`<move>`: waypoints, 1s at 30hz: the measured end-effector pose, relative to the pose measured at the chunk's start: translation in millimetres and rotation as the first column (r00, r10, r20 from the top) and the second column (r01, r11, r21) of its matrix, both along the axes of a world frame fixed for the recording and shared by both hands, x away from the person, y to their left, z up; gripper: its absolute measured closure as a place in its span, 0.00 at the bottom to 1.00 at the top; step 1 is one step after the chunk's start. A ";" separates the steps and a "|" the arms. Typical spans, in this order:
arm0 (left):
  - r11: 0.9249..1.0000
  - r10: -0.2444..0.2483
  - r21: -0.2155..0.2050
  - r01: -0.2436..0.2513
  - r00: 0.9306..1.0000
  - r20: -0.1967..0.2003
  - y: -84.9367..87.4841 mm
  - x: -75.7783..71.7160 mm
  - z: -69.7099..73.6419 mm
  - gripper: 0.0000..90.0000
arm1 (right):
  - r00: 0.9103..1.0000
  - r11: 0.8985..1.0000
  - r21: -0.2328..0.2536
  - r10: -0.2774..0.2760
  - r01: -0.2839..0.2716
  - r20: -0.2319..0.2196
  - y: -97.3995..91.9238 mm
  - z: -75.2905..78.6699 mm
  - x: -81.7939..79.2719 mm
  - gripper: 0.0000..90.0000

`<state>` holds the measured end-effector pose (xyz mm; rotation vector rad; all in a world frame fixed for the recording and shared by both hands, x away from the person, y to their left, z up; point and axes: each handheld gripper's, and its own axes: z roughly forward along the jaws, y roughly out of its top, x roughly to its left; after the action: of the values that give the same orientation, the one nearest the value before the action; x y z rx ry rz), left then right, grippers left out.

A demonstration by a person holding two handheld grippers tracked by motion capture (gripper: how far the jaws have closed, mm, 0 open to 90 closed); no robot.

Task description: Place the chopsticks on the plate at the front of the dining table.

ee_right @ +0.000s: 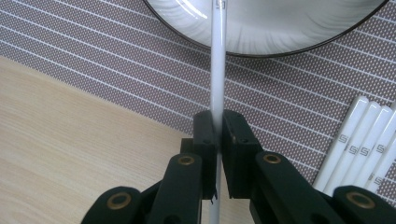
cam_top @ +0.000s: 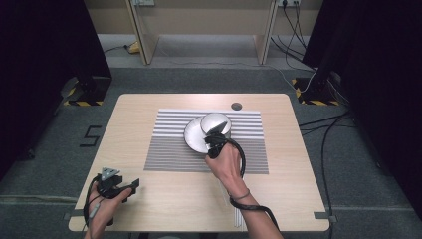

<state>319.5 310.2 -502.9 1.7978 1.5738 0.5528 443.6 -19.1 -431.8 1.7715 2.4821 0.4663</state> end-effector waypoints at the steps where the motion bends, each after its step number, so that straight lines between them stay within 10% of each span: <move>1: 1.000 0.000 0.000 0.000 1.000 0.000 0.0 0.0 0.0 0.35 | 1.000 1.000 0.001 -0.001 0.001 0.001 0.4 0.0 0.3 0.95; 30: 1.000 0.000 0.001 0.000 1.000 -0.001 0.2 0.0 -0.6 0.34 | 1.000 1.000 0.008 0.004 -0.004 0.027 10.4 1.8 12.6 0.95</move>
<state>319.5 310.3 -503.4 1.7989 1.5749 0.5530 456.2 -8.7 -430.0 1.7517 2.4691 0.4984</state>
